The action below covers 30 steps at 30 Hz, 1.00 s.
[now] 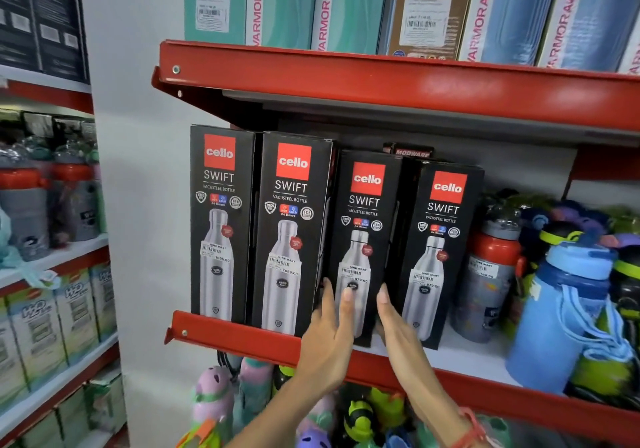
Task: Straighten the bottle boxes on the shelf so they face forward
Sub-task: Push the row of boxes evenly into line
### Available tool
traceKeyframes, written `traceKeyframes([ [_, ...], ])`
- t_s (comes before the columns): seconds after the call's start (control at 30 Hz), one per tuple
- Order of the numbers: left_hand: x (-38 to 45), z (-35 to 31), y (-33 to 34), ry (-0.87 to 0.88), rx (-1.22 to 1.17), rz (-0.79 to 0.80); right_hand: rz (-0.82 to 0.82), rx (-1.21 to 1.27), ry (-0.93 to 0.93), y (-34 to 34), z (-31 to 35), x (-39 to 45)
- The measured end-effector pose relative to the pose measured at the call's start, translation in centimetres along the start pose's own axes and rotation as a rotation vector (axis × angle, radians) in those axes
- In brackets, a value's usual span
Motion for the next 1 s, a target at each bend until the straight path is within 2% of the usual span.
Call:
traceKeyframes([
  [0.4, -3.6, 0.3, -2.6, 0.015, 0.013, 0.059, -0.01, -0.022, -0.046, 0.2, 0.3, -4.2],
  [0.53, -4.2, 0.1, -2.3, 0.038, 0.088, 0.042, 0.007, -0.012, -0.061, -0.4, -0.1, -4.1],
  [0.6, -4.7, -0.6, -2.1, 0.161, 0.151, -0.066, 0.01, 0.013, -0.074, -1.1, -0.1, -4.0],
  [0.67, -5.3, -1.8, -1.5, 0.33, 0.139, -0.155, -0.074, 0.052, -0.098, -2.5, 0.3, -3.7],
  [0.73, -5.5, -2.8, 0.2, 0.394, 0.049, -0.075, -0.239, 0.107, -0.136, -4.6, 0.2, -3.1],
  [0.8, -5.1, -3.4, 2.9, 0.336, -0.068, 0.102, -0.383, 0.092, -0.172, -6.8, -0.1, -2.1],
  [0.87, -4.2, -3.6, 5.4, 0.231, -0.119, 0.205, -0.437, 0.058, -0.164, -8.1, -0.6, -1.1],
  [1.0, -1.5, -3.9, 8.0, 0.065, -0.124, 0.207, -0.343, 0.017, -0.033, -8.5, -1.3, 1.0],
])
Point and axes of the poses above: each hand's wrist, its own x-axis towards the middle knuckle, its own y-axis out of the palm, z = x × y, the point moved 4 cm from there along x, towards the middle knuckle, and after that the axes turned 6 degrees about -z, right-handed, at the moved point
